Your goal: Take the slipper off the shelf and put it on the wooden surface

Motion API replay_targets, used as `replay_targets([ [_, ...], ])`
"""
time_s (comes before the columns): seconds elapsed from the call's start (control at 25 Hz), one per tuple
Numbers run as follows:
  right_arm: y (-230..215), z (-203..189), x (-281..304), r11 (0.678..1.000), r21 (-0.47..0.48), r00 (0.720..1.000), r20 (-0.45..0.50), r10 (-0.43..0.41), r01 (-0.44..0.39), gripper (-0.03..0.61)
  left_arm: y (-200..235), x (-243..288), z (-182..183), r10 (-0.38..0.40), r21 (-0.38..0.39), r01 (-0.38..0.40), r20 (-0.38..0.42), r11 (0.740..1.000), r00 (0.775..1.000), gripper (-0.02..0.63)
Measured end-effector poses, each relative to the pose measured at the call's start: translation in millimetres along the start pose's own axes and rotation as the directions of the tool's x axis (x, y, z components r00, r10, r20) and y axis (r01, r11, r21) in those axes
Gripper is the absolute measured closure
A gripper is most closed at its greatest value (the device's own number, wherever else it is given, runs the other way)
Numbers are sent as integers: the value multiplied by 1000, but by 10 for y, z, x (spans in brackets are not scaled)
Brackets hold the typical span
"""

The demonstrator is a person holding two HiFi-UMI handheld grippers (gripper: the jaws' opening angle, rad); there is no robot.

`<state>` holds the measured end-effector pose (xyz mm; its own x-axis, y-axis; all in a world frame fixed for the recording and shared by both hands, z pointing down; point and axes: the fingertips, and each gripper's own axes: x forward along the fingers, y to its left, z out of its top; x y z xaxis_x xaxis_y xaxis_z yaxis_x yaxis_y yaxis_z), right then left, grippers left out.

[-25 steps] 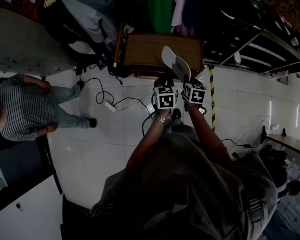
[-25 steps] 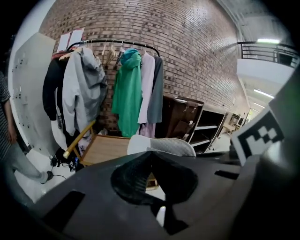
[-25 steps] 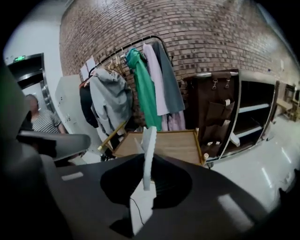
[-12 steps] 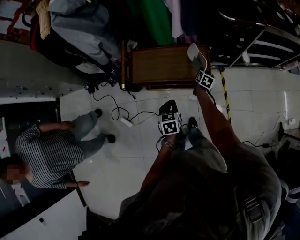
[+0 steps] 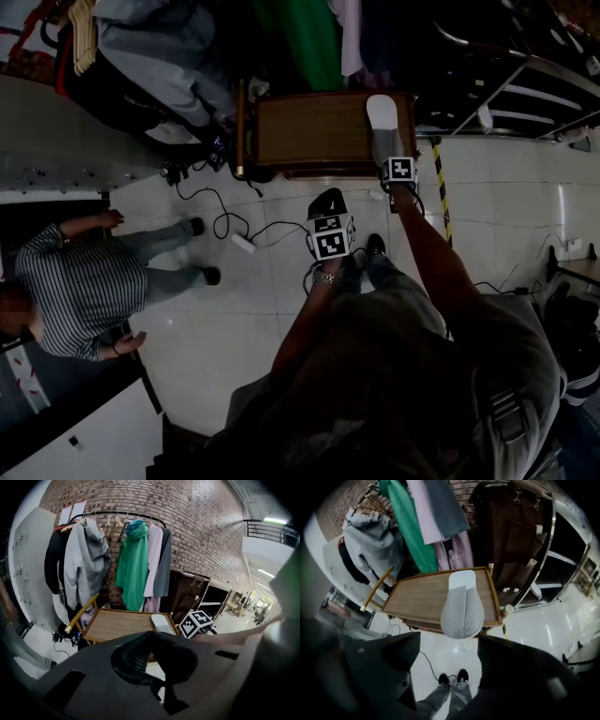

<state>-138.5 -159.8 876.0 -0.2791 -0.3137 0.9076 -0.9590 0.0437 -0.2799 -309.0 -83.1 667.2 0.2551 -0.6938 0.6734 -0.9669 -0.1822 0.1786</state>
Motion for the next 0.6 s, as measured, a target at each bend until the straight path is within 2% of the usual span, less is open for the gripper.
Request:
replay_targets([
  [0.08,80,-145,-159,1000,-11,1000,0,26,-26,214,-72,19,87,-22,9,22,13,1000,1000,609],
  [0.16,211,-125,-453,998,10,996,69,61,-61,245,-136,34,167,-45,5,45,16,999,999,609],
  [0.24,500,-13,-850,991,17,979,156,128,-132,329,-172,44,236,-60,-3,60,9,998,998,609],
  [0.36,1064,269,-1450,971,-72,931,273,240,-229,479,-206,69,405,-81,-25,81,-3,996,997,609],
  [0.44,1352,387,-1744,958,-165,913,301,274,-233,505,-234,60,529,-85,-22,85,0,996,996,609],
  [0.6,1535,494,-2042,946,-294,920,316,233,-139,532,-336,14,760,-81,21,80,34,997,996,610],
])
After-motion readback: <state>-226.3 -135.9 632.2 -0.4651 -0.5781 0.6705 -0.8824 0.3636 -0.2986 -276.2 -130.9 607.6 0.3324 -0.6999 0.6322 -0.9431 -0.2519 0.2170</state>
